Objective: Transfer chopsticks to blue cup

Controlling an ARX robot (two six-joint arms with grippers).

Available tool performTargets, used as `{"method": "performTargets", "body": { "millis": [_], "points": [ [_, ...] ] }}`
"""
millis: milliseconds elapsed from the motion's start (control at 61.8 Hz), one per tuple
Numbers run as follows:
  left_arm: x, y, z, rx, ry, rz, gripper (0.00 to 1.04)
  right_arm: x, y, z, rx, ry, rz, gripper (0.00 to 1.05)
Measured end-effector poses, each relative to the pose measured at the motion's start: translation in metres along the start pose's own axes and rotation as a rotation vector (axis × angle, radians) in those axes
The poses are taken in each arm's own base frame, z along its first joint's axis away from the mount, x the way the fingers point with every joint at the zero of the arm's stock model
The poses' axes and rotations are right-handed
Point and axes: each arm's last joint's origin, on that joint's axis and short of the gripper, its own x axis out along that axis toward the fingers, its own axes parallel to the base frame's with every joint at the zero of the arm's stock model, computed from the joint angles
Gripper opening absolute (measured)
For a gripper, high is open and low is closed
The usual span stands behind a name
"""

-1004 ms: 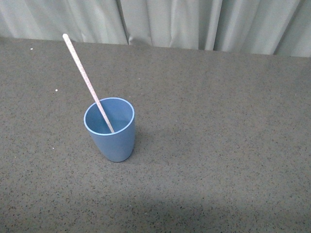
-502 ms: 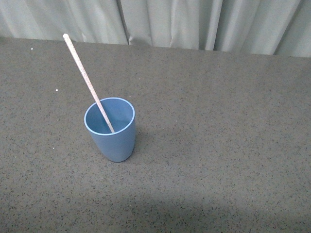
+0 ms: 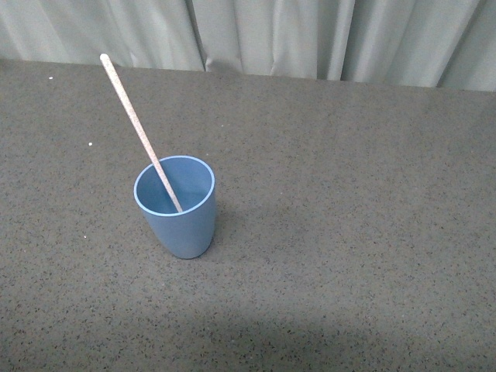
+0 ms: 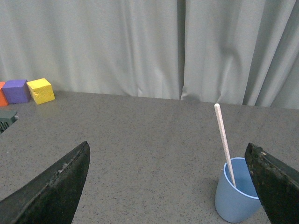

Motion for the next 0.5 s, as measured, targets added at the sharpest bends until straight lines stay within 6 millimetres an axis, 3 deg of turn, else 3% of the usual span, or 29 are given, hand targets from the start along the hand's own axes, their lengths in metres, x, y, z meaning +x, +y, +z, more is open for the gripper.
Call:
{"method": "performTargets", "body": {
  "millis": [162,356,421,502],
  "points": [
    [0.0000,0.0000,0.0000,0.000,0.000,0.000,0.98,0.0000,0.0000,0.0000,0.000,0.000,0.000,0.45],
    [0.0000,0.0000,0.0000,0.000,0.000,0.000,0.98,0.0000,0.0000,0.0000,0.000,0.000,0.000,0.77],
    [0.0000,0.0000,0.0000,0.000,0.000,0.000,0.98,0.0000,0.0000,0.0000,0.000,0.000,0.000,0.95],
    [0.0000,0.0000,0.0000,0.000,0.000,0.000,0.98,0.0000,0.0000,0.0000,0.001,0.000,0.000,0.95]
  ]
}}
